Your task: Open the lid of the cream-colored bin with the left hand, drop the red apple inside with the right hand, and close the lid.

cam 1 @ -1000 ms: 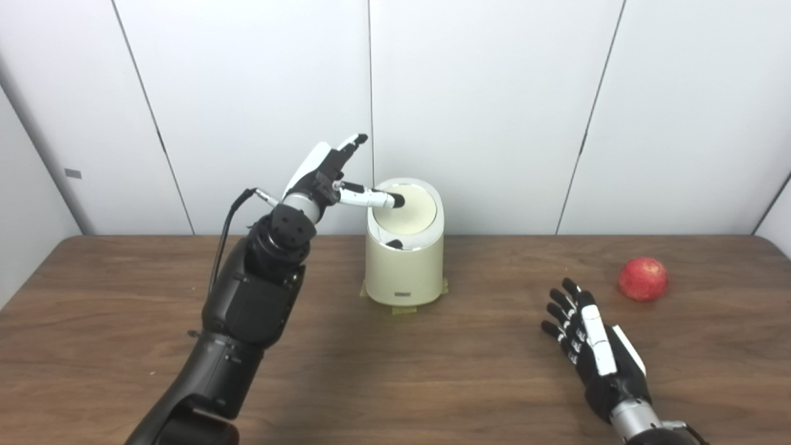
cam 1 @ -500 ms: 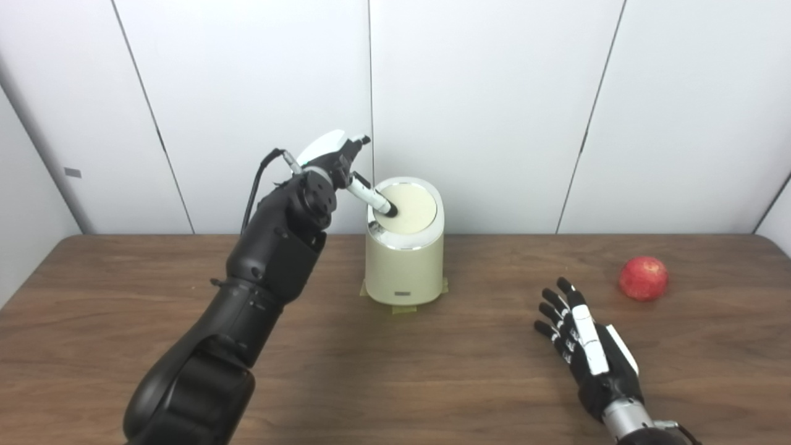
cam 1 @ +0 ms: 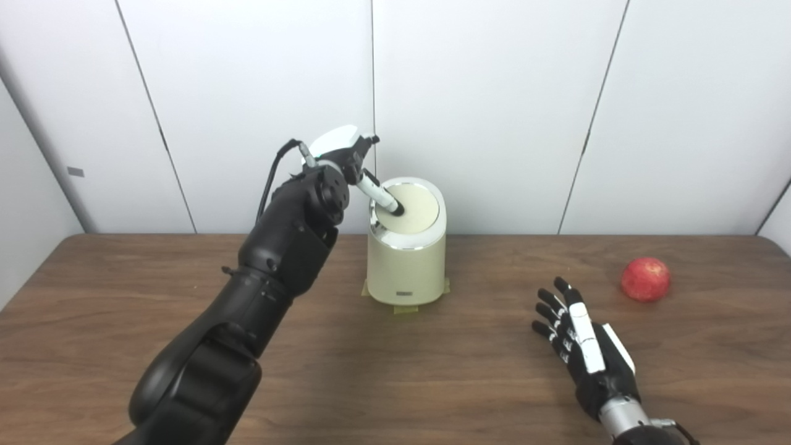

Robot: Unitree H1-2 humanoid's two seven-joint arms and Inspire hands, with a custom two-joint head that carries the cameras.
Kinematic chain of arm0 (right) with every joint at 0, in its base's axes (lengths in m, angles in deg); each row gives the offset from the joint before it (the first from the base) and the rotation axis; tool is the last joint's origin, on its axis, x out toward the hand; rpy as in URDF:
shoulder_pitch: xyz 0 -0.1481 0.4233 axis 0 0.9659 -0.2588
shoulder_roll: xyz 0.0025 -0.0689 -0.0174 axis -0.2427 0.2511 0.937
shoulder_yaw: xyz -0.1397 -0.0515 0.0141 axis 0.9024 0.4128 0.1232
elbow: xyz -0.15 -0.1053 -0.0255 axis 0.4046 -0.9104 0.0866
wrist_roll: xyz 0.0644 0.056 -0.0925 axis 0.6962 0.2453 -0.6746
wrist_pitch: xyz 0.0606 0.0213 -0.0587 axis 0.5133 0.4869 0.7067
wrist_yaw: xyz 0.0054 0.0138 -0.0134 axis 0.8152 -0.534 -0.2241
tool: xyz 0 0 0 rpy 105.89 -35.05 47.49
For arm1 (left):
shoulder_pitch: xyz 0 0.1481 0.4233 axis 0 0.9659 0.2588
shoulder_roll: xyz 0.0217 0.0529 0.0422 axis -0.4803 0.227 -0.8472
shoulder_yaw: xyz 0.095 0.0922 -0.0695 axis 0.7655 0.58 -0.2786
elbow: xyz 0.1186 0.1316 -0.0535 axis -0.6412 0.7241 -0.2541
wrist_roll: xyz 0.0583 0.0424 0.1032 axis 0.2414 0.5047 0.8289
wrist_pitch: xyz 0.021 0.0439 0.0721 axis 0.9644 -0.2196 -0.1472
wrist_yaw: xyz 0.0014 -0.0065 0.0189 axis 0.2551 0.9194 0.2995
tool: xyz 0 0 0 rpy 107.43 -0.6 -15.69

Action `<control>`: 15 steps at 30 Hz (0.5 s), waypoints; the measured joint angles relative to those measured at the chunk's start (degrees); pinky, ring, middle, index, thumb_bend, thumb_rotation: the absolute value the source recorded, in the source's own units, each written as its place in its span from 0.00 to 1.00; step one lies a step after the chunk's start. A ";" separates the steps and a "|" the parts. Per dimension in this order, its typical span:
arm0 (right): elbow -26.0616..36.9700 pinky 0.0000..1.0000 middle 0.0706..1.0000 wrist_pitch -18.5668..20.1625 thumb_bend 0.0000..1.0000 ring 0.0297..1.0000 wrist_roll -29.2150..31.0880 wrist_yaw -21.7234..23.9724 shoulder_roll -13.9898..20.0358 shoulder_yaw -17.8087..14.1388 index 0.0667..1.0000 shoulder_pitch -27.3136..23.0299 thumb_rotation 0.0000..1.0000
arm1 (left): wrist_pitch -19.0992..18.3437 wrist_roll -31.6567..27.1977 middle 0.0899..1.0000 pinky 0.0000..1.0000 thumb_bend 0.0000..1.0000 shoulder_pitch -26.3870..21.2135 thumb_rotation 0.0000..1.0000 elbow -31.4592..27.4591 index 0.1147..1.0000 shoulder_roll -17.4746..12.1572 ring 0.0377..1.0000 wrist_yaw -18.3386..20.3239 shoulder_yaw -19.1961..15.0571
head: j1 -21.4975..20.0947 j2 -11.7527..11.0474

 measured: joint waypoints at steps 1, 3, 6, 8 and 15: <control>-0.01 0.88 0.93 0.00 0.63 0.93 0.00 -0.02 0.00 0.00 1.00 -0.01 0.92 | 0.05 0.04 1.00 1.00 0.94 -0.04 0.16 0.00 0.96 -0.02 1.00 -0.26 0.61 | 0.00 0.09; -0.01 0.88 0.92 0.00 0.63 0.93 0.01 -0.02 0.00 0.00 1.00 -0.03 0.92 | 0.61 0.15 1.00 1.00 0.94 -0.20 0.15 0.10 0.96 -0.24 1.00 -1.07 2.34 | 0.00 0.09; -0.01 0.88 0.92 0.00 0.63 0.93 0.03 -0.03 0.01 -0.06 1.00 -0.04 0.92 | 2.17 0.64 1.00 1.00 0.93 -0.44 0.12 0.20 0.95 -1.04 1.00 -2.52 5.53 | 0.09 0.44; -0.01 0.87 0.92 0.00 0.63 0.93 0.02 -0.03 0.05 -0.08 1.00 -0.04 0.93 | 3.91 1.41 1.00 1.00 0.94 -0.48 0.10 0.18 0.95 -1.76 1.00 -3.39 7.94 | 0.09 0.53; -0.01 0.86 0.92 0.11 0.64 0.92 0.02 -0.07 0.05 -0.31 1.00 -0.04 0.91 | 6.09 5.97 1.00 1.00 0.96 -0.84 0.05 -0.13 0.94 -3.20 1.00 -5.44 13.85 | 0.35 0.97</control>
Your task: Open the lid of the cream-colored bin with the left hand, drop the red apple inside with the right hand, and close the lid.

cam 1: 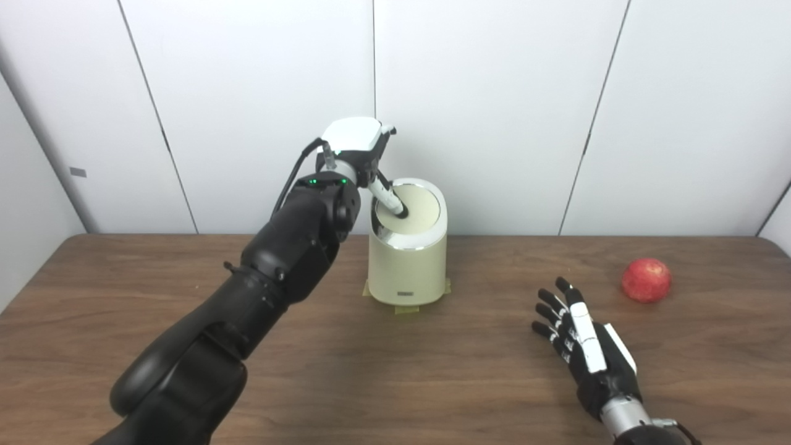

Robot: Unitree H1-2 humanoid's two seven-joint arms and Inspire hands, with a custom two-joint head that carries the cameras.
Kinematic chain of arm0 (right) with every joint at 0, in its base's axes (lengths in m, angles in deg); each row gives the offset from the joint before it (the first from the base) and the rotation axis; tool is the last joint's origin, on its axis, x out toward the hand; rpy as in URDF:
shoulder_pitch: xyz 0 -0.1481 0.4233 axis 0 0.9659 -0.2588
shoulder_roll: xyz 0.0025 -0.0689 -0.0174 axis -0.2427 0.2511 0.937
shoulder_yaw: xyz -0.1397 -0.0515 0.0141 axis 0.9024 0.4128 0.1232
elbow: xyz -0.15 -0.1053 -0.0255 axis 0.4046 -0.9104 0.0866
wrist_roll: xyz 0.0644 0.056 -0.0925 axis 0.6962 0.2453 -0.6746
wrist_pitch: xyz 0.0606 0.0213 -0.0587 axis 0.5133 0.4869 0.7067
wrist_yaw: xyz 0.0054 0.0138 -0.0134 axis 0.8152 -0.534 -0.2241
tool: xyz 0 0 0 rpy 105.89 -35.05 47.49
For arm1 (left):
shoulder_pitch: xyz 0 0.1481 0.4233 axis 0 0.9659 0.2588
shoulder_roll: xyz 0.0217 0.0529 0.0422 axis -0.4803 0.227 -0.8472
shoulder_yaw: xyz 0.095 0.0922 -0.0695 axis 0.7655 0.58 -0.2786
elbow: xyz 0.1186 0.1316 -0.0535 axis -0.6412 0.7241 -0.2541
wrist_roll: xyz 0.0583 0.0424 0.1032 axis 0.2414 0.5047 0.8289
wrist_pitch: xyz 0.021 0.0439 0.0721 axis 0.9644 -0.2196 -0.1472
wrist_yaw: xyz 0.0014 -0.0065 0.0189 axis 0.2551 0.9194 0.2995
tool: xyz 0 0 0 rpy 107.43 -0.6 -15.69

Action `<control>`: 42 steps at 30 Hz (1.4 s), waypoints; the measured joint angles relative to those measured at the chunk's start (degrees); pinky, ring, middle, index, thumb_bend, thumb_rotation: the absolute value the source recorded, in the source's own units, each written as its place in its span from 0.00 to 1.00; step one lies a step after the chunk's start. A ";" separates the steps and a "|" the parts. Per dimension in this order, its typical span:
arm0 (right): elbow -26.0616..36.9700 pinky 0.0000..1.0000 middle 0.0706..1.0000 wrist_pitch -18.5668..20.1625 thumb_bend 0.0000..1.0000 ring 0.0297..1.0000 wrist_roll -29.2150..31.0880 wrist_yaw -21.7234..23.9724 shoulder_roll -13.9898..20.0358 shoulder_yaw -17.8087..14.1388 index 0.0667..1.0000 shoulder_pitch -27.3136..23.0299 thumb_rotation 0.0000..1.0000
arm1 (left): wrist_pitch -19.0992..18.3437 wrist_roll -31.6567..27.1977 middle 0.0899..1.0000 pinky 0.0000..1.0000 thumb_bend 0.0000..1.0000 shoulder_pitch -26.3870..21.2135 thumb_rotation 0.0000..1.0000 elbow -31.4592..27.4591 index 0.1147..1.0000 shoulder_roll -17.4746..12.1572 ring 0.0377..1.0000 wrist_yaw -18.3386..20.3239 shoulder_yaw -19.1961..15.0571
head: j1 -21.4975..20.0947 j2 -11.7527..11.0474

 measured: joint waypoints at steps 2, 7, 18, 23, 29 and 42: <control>0.00 0.85 0.92 0.00 0.64 0.92 -0.01 -0.05 0.00 -0.05 1.00 0.00 0.91 | 0.00 0.46 1.00 1.00 0.95 0.01 0.03 -0.79 0.94 -0.08 1.00 0.39 0.23 | -0.17 0.09; 0.01 0.85 0.92 0.02 0.65 0.92 -0.02 -0.07 0.00 -0.05 1.00 0.00 0.91 | -0.79 -1.76 1.00 1.00 0.93 0.06 0.09 -3.25 0.95 0.03 1.00 3.73 -1.74 | -0.17 0.35; 0.20 0.86 0.93 0.09 0.63 0.93 -0.01 -0.06 0.00 -0.03 1.00 0.00 0.92 | -5.88 -5.15 0.92 0.88 0.81 1.95 0.02 -14.76 0.91 6.82 0.91 16.96 -31.76 | -0.70 0.35; 0.19 0.85 0.92 0.08 0.63 0.92 0.02 -0.02 0.02 -0.09 1.00 -0.04 0.91 | -5.91 -3.59 0.89 0.91 0.67 3.66 0.17 -22.35 0.88 8.45 0.90 20.51 -39.55 | -0.88 0.18; 0.24 0.86 0.93 0.10 0.64 0.93 0.21 0.01 0.07 -0.28 1.00 -0.04 0.90 | -5.87 -7.12 0.93 0.90 0.49 11.53 0.34 -31.13 0.91 9.42 0.92 18.57 -44.44 | -1.14 0.26; 1.49 0.83 0.93 -0.66 0.48 0.92 0.57 0.06 0.36 -1.66 1.00 -0.03 0.43 | -0.20 -37.40 0.99 0.99 0.48 34.24 0.85 -36.06 0.98 9.77 1.00 5.03 -47.19 | -2.46 1.05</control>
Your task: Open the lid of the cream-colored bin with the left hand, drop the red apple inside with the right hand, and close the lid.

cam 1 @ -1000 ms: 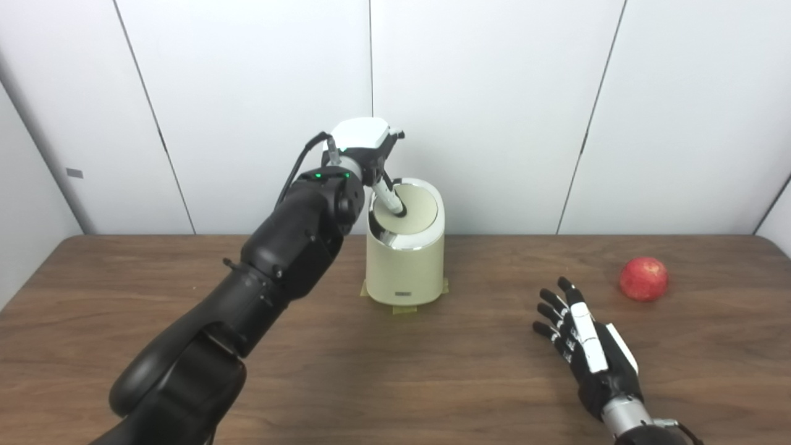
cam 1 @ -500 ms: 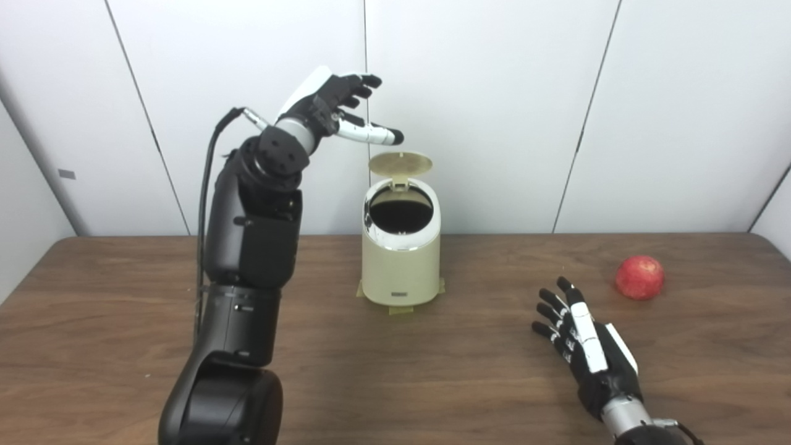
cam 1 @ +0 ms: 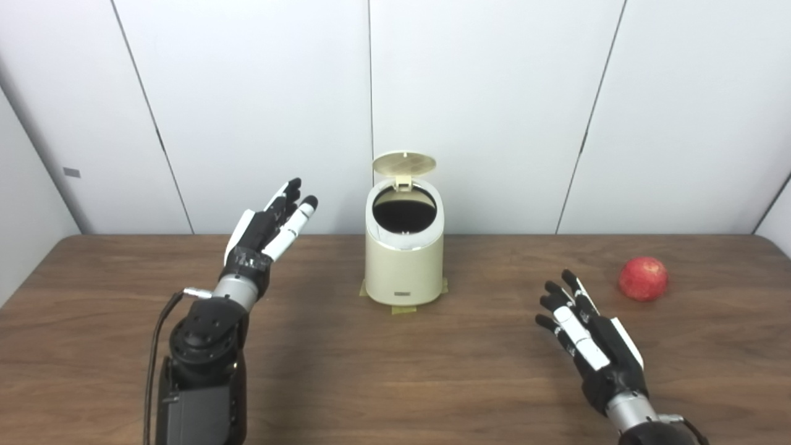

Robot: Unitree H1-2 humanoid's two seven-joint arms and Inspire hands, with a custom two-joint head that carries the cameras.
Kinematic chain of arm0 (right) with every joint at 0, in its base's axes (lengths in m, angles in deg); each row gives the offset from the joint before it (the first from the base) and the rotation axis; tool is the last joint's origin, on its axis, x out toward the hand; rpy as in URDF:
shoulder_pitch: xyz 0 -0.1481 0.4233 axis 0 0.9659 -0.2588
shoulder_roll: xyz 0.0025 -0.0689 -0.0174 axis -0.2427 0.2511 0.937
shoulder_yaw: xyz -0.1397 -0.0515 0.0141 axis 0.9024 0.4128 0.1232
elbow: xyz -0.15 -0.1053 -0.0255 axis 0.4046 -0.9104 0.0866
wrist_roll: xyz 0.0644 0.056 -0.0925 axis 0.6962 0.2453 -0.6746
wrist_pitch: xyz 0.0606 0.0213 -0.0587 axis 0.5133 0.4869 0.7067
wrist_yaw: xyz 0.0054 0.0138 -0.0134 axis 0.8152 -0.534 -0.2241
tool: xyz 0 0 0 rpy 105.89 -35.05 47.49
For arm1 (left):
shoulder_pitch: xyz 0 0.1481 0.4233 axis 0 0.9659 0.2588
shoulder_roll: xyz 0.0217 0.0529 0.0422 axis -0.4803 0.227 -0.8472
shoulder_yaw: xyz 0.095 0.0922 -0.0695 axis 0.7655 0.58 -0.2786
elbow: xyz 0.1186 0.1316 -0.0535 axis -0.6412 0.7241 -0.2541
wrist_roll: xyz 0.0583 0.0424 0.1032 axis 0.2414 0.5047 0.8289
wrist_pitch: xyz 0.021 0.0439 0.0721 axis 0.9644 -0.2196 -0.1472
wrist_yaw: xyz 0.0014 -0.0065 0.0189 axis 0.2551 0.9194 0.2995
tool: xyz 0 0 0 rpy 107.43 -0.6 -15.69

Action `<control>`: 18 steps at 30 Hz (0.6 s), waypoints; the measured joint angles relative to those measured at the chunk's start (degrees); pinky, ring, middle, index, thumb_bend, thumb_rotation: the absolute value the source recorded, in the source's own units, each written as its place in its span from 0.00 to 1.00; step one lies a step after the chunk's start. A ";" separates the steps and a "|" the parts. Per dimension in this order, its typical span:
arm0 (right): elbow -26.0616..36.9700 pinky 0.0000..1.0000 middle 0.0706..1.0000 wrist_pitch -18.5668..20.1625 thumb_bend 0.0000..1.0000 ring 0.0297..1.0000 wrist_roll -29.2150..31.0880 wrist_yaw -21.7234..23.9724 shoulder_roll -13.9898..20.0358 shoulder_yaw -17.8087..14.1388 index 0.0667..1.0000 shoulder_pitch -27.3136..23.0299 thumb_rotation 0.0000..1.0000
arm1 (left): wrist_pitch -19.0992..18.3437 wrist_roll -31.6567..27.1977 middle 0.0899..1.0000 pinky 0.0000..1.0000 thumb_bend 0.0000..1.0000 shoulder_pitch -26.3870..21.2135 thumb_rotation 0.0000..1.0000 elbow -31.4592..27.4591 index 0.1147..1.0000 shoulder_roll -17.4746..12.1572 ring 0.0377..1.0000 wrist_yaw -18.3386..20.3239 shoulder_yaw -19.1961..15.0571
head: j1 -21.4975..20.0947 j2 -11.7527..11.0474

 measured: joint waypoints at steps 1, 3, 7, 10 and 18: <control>-0.14 0.82 0.93 -0.79 0.48 0.92 0.02 -0.03 0.02 -0.38 1.00 0.00 0.42 | 0.13 -0.99 0.99 0.99 0.48 0.60 0.87 -0.12 0.98 -0.27 0.99 -0.35 0.36 | 0.00 0.00; -0.82 0.82 0.94 -2.34 0.52 0.93 -0.01 -0.08 0.16 -1.23 1.00 -0.06 0.40 | 0.15 -3.61 1.00 0.99 0.52 2.35 0.93 -1.21 0.99 -0.58 1.00 -1.03 0.75 | -0.87 0.17; -2.83 0.82 0.93 -4.16 0.60 0.91 -0.38 -0.25 1.89 -2.63 1.00 -0.08 0.36 | 0.16 -6.93 1.00 1.00 0.53 5.91 0.99 -1.84 1.00 -0.59 1.00 -3.07 1.47 | -4.13 0.35; -1.19 0.79 0.92 -3.51 0.63 0.87 -0.18 -1.50 1.85 -4.20 0.99 -0.01 0.24 | 0.31 -8.71 1.00 1.00 0.50 8.01 1.00 -1.70 1.00 -0.52 1.00 -5.36 1.62 | -6.94 0.44; 7.08 0.74 0.88 -0.29 0.75 0.86 -0.47 -3.96 2.08 -6.54 0.91 -0.16 0.15 | 4.12 -14.16 1.00 1.00 0.52 9.31 1.00 0.95 1.00 -2.14 1.00 -7.00 2.40 | -16.33 0.44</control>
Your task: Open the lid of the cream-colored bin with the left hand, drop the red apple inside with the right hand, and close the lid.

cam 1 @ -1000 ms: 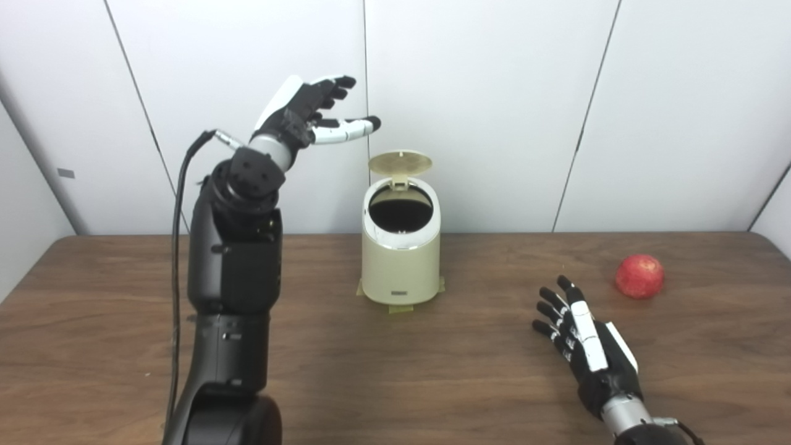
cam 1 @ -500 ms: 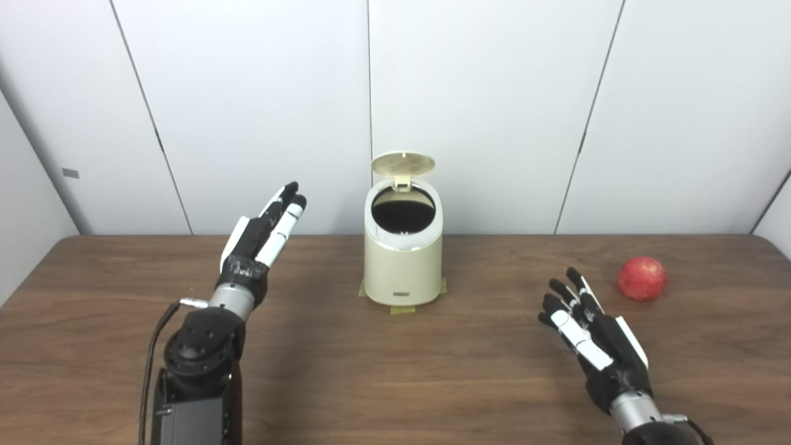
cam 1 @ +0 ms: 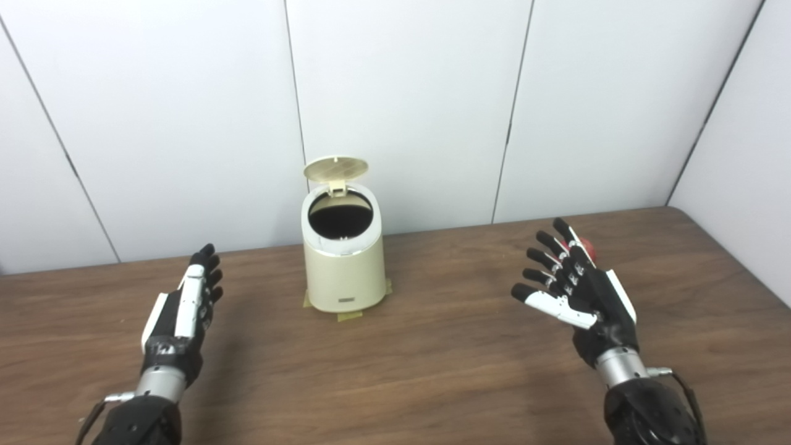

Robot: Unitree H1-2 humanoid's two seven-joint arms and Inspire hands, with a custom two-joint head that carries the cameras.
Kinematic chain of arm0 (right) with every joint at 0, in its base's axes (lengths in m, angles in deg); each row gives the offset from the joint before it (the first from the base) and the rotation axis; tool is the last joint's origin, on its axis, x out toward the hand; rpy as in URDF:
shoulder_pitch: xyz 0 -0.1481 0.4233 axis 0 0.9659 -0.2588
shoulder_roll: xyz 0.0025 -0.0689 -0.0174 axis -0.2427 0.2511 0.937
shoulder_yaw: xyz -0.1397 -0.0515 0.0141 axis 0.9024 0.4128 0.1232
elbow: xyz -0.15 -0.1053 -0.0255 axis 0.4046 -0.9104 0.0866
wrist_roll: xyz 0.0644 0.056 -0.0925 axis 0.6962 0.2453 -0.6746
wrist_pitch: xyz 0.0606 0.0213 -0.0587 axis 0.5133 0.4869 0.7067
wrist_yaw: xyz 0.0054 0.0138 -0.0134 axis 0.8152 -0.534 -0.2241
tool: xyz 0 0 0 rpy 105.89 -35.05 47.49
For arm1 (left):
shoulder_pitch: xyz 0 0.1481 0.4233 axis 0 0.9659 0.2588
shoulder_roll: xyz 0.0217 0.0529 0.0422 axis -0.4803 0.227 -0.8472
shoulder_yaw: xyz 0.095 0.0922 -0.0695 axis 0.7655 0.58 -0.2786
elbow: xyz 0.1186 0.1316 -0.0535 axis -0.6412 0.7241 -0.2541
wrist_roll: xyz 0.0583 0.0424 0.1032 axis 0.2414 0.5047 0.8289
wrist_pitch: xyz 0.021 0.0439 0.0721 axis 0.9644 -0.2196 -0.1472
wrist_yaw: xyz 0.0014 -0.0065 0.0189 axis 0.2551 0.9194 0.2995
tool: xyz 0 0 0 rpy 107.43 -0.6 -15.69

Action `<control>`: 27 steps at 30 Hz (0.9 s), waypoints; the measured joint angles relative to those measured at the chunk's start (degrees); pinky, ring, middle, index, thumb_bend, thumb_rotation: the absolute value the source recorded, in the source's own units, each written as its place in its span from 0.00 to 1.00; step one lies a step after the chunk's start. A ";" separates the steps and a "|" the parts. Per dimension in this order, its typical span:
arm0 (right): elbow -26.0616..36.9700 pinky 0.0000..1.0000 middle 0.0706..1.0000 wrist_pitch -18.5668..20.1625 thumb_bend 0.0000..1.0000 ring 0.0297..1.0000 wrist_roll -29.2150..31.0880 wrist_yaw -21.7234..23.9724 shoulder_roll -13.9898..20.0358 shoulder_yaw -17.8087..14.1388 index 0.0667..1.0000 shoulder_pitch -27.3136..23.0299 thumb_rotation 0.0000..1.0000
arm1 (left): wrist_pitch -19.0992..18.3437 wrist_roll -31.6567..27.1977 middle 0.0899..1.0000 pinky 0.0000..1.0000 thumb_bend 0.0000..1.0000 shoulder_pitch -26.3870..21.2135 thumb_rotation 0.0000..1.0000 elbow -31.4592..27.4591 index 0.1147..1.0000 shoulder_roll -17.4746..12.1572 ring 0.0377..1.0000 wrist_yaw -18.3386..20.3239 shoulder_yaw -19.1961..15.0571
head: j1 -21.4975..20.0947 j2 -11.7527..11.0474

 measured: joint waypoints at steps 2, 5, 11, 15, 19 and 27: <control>1.01 0.74 0.86 1.58 0.77 0.84 -2.00 -1.84 0.29 -0.63 0.89 0.09 0.13 | 0.06 -1.11 1.00 1.00 0.49 0.00 1.00 0.14 1.00 -0.80 1.00 -0.17 0.15 | -1.67 -0.17; 2.41 0.76 0.86 2.44 0.77 0.82 -5.84 -3.58 1.68 -0.65 0.89 0.11 0.14 | 0.15 -1.80 1.00 1.00 0.46 0.00 1.00 0.21 1.00 -2.10 1.00 -0.33 0.58 | -4.31 -0.44; 3.49 0.81 0.87 3.88 0.76 0.85 -12.92 -4.46 5.01 -0.11 0.90 -0.40 0.13 | 0.13 -2.04 1.00 1.00 0.46 0.00 1.00 0.24 1.00 -3.64 1.00 -1.40 1.46 | -7.75 -0.88; 3.85 0.79 0.88 7.31 0.78 0.87 -19.86 -4.75 8.33 1.50 0.91 -2.20 0.05 | 0.03 -3.33 1.00 1.00 0.46 0.00 1.00 0.24 1.00 -3.91 1.00 -1.56 1.79 | -9.77 -1.23; 1.12 0.79 0.91 7.64 0.83 0.90 -26.56 -3.99 13.50 4.40 0.92 -5.04 0.11 | 0.04 -5.28 1.00 1.00 0.50 -0.02 1.00 0.29 1.00 -5.26 1.00 -0.92 2.01 | -10.56 -1.41; -10.47 0.78 0.91 8.64 0.90 0.89 -33.89 -0.92 21.19 9.48 0.89 -10.95 0.11 | -2.59 -4.98 1.00 1.00 0.46 0.28 0.97 -0.73 0.98 -6.43 1.00 -3.28 2.57 | -10.83 -1.50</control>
